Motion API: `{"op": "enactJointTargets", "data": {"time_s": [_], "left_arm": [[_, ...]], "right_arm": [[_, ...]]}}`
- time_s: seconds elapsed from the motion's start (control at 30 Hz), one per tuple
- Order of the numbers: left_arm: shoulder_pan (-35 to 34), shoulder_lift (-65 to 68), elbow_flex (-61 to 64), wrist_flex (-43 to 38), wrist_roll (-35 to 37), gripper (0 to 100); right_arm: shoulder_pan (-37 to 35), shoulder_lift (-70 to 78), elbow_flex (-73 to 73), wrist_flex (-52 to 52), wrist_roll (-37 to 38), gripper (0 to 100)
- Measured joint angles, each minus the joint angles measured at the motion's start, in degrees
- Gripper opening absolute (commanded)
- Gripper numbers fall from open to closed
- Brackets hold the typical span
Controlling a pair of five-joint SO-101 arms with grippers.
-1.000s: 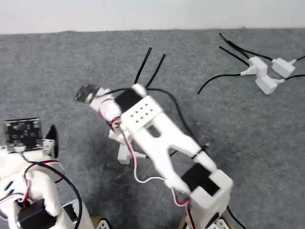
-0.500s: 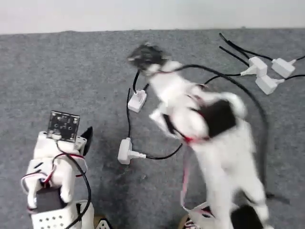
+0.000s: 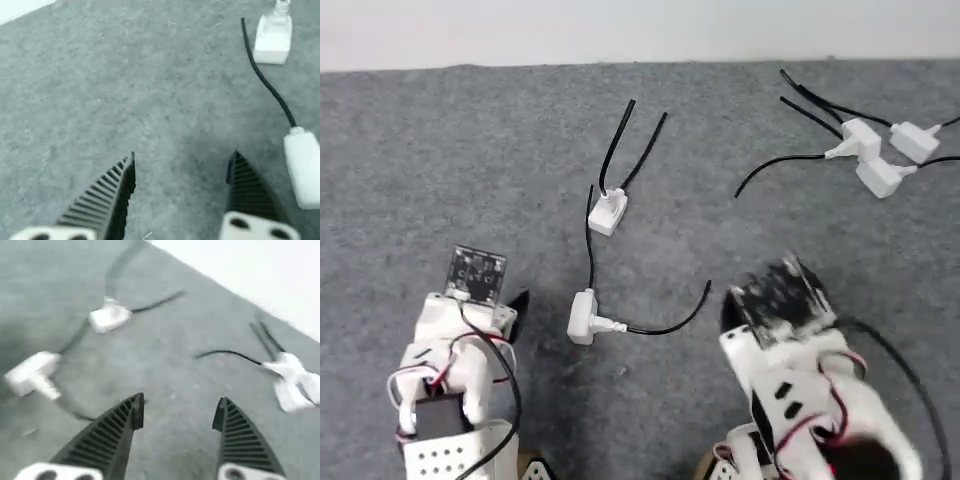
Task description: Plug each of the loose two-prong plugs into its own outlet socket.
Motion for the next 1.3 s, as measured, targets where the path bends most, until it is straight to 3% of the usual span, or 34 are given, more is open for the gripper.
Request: {"op": "enactJointTargets", "data": {"time_s": [0.23, 0.63, 0.83, 1.03, 1.3], "left_arm": [[0.8, -13.5, 8.8, 4.4, 0.0, 29], [0.8, -14.2, 11.8, 12.0, 0.0, 29], [0.8, -14.2, 11.8, 15.6, 0.0, 29], [0.8, -14.2, 11.8, 16.8, 0.0, 29], [0.8, -14.2, 11.8, 16.8, 0.0, 29]], "right_arm": [[16.2, -16.9, 21.8, -6.4, 0.0, 22.9], [17.7, -18.7, 53.2, -18.2, 0.0, 23.0], [17.6, -18.7, 54.2, -18.7, 0.0, 22.7], [18.8, -18.7, 54.2, -9.7, 0.0, 22.6], [38.1, -18.7, 54.2, -8.9, 0.0, 22.6]]}}
